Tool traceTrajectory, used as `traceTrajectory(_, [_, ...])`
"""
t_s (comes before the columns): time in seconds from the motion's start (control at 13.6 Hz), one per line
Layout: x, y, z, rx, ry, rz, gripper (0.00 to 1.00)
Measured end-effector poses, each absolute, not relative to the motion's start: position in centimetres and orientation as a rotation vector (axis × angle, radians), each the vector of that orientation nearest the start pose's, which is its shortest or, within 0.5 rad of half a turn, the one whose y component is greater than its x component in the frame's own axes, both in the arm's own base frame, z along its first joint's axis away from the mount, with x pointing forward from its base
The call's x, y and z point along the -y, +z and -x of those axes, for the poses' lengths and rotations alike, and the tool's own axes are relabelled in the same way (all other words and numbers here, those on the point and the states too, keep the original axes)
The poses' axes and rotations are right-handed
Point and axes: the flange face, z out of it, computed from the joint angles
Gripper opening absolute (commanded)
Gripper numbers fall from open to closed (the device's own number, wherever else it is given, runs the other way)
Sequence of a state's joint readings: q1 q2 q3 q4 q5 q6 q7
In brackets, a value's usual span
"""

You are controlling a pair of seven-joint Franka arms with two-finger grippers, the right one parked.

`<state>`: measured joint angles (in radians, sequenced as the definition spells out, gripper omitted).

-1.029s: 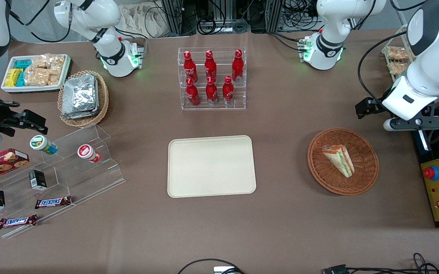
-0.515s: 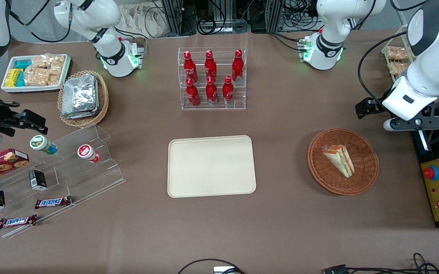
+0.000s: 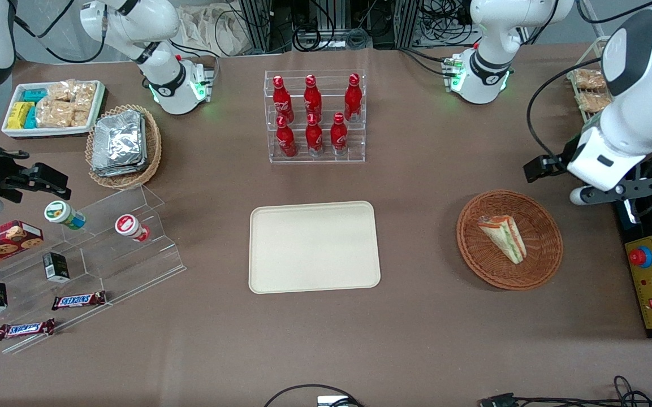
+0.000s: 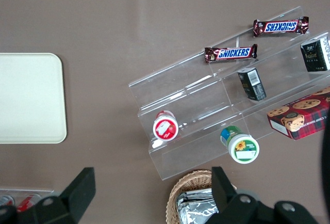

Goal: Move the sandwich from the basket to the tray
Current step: 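Move the left gripper over the wicker basket toward the wrapped sandwich, then lower the left gripper onto the sandwich and close it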

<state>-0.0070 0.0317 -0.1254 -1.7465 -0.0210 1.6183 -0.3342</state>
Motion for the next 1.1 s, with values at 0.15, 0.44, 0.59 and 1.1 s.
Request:
traceTrajectory(0.15, [7.7,49.6,-55.7,0.488,0.350,3.073,0.94])
traceTrajectory(0.44, [7.7,42.1,-57.7,0.704,0.485,2.983,0.95])
traceTrajectory(0.59, [6.8,38.9,-58.8,0.761,0.501,2.963,0.97])
traceTrajectory(1.1, [3.7,28.8,-61.4,0.860,0.505,2.939,0.99])
